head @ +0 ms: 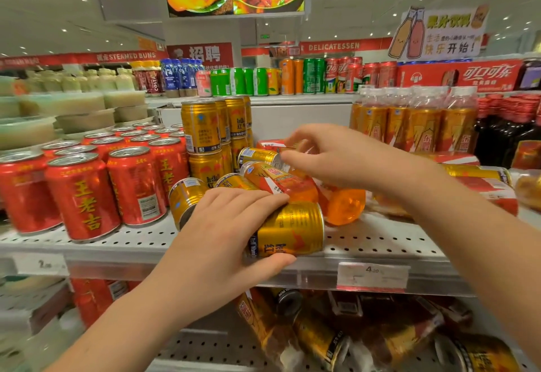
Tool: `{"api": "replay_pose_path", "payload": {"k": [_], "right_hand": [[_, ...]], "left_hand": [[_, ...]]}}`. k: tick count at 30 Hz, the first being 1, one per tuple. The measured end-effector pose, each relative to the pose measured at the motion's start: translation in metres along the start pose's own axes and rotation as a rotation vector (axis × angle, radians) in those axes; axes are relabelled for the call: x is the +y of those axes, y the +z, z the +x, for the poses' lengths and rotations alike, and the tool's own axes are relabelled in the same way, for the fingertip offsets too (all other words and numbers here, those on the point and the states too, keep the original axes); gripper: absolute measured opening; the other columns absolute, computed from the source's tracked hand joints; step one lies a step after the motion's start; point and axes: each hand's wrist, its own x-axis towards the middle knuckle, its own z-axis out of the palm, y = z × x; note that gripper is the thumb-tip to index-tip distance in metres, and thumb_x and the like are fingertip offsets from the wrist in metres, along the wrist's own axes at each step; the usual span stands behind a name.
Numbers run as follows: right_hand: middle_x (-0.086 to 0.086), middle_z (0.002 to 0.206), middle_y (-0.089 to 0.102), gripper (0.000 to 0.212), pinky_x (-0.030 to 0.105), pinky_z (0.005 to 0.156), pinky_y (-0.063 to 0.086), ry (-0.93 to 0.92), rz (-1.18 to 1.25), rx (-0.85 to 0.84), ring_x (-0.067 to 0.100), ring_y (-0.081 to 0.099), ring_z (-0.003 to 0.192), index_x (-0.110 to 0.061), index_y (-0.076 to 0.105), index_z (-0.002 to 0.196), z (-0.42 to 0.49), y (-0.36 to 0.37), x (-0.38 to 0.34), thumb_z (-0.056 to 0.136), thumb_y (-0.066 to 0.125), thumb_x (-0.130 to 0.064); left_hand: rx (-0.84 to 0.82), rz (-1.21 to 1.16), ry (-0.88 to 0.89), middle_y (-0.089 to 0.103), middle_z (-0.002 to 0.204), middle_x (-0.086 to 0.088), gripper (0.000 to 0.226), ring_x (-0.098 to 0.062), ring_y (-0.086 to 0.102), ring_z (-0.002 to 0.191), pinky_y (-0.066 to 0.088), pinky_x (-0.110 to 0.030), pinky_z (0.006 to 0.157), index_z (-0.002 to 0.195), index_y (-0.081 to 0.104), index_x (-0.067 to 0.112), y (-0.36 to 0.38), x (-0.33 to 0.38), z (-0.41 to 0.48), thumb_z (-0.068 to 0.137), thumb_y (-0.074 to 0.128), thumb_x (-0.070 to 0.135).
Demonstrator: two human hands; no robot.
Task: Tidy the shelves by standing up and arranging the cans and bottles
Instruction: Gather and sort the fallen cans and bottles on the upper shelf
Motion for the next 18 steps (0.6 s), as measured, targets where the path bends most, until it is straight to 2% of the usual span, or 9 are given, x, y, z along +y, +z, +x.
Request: {"api": "replay_pose_path", "payload": {"k": [3,6,9,12,15,18], "right_hand": [[0.003,0.135,0.06,0.057,0.037,0.092,0.051,0.017,-0.17,-0.208,0.022,0.058,0.113,-0.023,0.054,0.137,0.033,0.019,-0.023,0.092,0.054,-0.057],[0.005,0.137,0.058,0.066,0.043,0.1,0.048,0.076,-0.339,-0.327,0.028,0.057,0.119,-0.021,0.05,0.14,0.049,0.025,-0.032,0.087,0.056,-0.059],[0.006,0.132,0.061,0.062,0.039,0.096,0.048,0.083,-0.472,-0.446,0.028,0.058,0.113,-0.02,0.051,0.139,0.055,0.027,-0.039,0.089,0.051,-0.057],[0.007,0.123,0.061,0.064,0.038,0.088,0.047,0.117,-0.482,-0.461,0.028,0.059,0.109,-0.02,0.051,0.137,0.062,0.028,-0.039,0.087,0.051,-0.059],[0.005,0.108,0.059,0.056,0.036,0.076,0.045,0.195,-0.43,-0.463,0.026,0.06,0.097,-0.02,0.05,0.12,0.069,0.034,-0.04,0.087,0.051,-0.065],[0.0,0.091,0.06,0.052,0.035,0.074,0.047,0.224,-0.437,-0.432,0.019,0.062,0.082,-0.02,0.053,0.103,0.076,0.044,-0.04,0.087,0.05,-0.07]], "left_hand": [[0.007,-0.012,0.008,0.053,0.138,0.021,0.07,-0.001,0.044,0.129,0.021,-0.019,0.112,0.146,0.048,0.034,0.001,-0.002,0.0,0.088,0.06,0.07],[0.025,-0.031,0.011,0.052,0.14,0.02,0.07,-0.002,0.042,0.132,0.024,-0.022,0.113,0.147,0.048,0.033,0.003,-0.003,-0.001,0.088,0.061,0.068],[0.044,-0.049,0.016,0.052,0.141,0.018,0.069,-0.003,0.041,0.133,0.024,-0.024,0.114,0.147,0.048,0.031,0.005,-0.007,-0.004,0.089,0.063,0.065],[0.063,-0.08,0.021,0.051,0.142,0.018,0.069,-0.003,0.04,0.135,0.026,-0.026,0.114,0.148,0.048,0.031,0.007,-0.014,-0.007,0.089,0.065,0.063],[0.089,-0.105,0.031,0.05,0.142,0.019,0.069,-0.001,0.039,0.136,0.027,-0.026,0.115,0.148,0.047,0.033,0.008,-0.02,-0.009,0.089,0.067,0.06],[0.102,-0.13,0.032,0.048,0.143,0.022,0.069,-0.001,0.039,0.136,0.031,-0.029,0.115,0.149,0.044,0.035,0.009,-0.026,-0.01,0.089,0.068,0.06]]}}
